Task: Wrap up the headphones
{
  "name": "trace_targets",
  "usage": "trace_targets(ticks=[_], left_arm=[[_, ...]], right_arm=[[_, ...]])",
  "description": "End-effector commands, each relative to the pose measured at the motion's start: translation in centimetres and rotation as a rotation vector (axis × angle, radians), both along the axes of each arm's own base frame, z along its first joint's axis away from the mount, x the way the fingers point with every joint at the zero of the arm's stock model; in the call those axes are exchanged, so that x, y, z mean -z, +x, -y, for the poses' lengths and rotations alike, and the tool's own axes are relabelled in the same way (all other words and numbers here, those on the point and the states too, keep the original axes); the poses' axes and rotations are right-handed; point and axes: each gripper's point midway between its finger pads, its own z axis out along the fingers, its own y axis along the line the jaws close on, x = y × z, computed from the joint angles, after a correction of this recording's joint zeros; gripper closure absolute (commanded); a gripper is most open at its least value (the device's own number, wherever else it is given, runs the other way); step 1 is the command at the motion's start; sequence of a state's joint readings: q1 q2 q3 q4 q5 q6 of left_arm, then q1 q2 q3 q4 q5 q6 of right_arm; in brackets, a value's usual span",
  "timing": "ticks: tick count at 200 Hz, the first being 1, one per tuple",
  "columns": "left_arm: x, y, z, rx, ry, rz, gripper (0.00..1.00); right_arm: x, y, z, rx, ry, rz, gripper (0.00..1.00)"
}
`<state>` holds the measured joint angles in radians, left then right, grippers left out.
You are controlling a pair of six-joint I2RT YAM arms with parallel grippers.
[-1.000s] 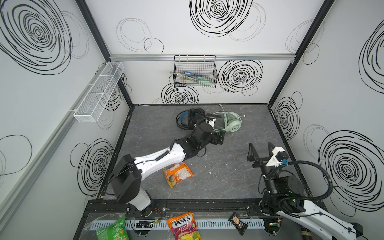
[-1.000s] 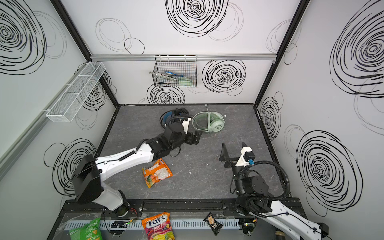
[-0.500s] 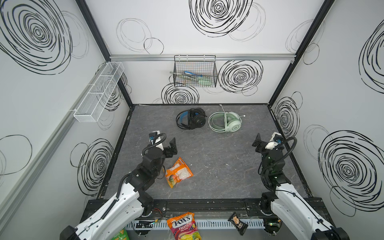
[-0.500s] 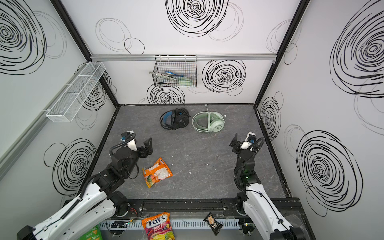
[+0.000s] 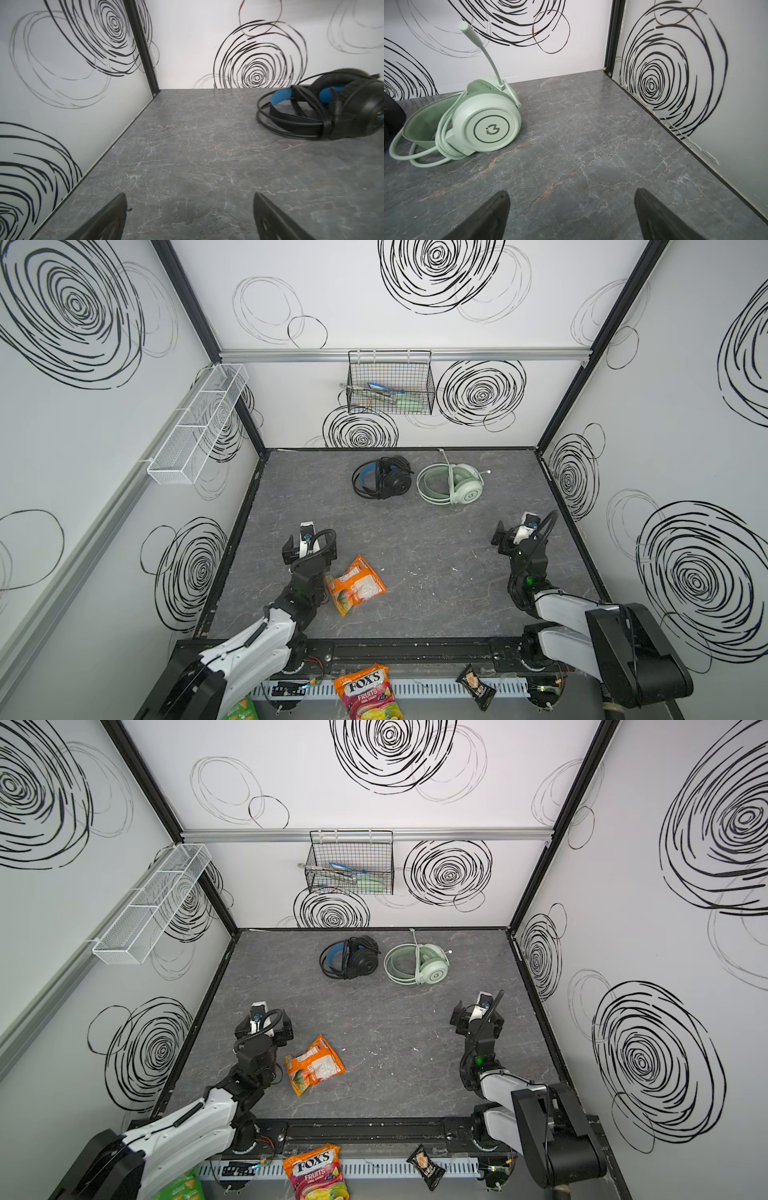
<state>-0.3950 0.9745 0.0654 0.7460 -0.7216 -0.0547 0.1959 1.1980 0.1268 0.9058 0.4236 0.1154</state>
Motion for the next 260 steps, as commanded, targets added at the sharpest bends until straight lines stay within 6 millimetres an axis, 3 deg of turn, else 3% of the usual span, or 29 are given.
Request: trace_targets(ticks=[1,21,51,77,100,149,185,225,260], left_arm=[[-4.8,1.6,-0.2,0.011,-0.059,0.245,0.04],[-5.7,3.0,2.1,0.14,0.01,0.284,0.04],[-4.6,4.6,4.2,0.279,0.104,0.223,0.04],[-4.4,5.1,0.9,0.14,0.025,0.257,0.04],[-3.2,5.7,-0.7,0.123,-0.052,0.248,0.04],[-3.1,6.1,-0.5,0.126,-0.043,0.239,0.04],[-3.2,6.1,-0.5,0.126,-0.04,0.245,0.04],[-3.2,6.1,-0.5,0.127,-0.04,0.243,0.04],[-3.2,6.1,-0.5,0.126,-0.041,0.242,0.04]], right_arm=[[-3.0,1.8,0.5,0.048,0.004,0.087,0.03],[-3.0,2.6,0.4,0.063,-0.059,0.075,0.03],[-2.9,2.9,1.9,0.133,-0.088,0.152,0.03],[-1.0,4.7,2.7,0.092,0.009,0.027,0.03],[-0.1,6.1,3.0,0.087,0.022,-0.035,0.03],[0.0,6.3,3.1,0.088,0.024,-0.045,0.03],[-0.6,5.3,2.8,0.077,0.02,0.0,0.03],[0.0,6.1,3.2,0.058,0.053,-0.034,0.03],[-0.8,4.9,3.2,0.072,0.042,0.015,0.03]])
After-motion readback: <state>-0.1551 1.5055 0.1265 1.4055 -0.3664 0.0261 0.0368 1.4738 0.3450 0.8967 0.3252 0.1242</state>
